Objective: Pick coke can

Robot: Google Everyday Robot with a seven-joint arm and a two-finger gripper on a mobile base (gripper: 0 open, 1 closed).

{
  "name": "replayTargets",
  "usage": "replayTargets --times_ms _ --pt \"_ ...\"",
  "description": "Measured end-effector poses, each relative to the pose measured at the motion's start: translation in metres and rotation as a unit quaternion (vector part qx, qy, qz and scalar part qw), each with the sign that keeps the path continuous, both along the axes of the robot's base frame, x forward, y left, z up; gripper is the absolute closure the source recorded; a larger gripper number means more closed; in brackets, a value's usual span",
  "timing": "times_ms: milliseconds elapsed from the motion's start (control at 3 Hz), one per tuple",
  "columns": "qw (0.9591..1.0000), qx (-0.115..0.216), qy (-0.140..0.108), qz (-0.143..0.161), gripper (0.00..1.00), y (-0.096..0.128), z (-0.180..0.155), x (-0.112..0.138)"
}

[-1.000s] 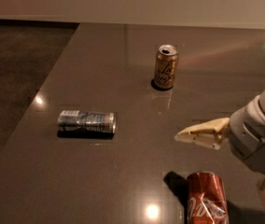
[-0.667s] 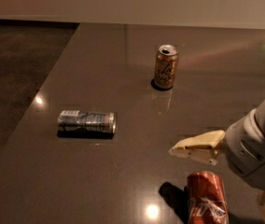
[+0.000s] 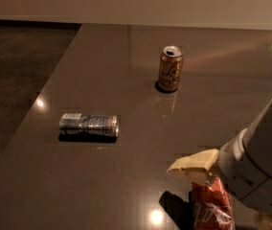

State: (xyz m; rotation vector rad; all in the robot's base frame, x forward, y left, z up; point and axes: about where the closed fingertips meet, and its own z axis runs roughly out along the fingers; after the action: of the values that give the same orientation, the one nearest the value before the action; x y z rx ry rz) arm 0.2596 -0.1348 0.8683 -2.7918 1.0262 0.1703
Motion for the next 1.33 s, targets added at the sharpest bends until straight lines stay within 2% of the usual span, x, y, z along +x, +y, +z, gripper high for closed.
replayTargets --times_ms 333,667,1333 --pt "0.9997 -0.019 0.001 0.016 0.00 -0.0006 -0.0120 -0.0020" --pt "0.9992 -0.032 0.006 0.025 0.16 -0.0018 -0.0188 -0.0036" --pt "0.9987 -0.036 0.021 0.031 0.63 -0.0017 -0.0199 -0.0037"
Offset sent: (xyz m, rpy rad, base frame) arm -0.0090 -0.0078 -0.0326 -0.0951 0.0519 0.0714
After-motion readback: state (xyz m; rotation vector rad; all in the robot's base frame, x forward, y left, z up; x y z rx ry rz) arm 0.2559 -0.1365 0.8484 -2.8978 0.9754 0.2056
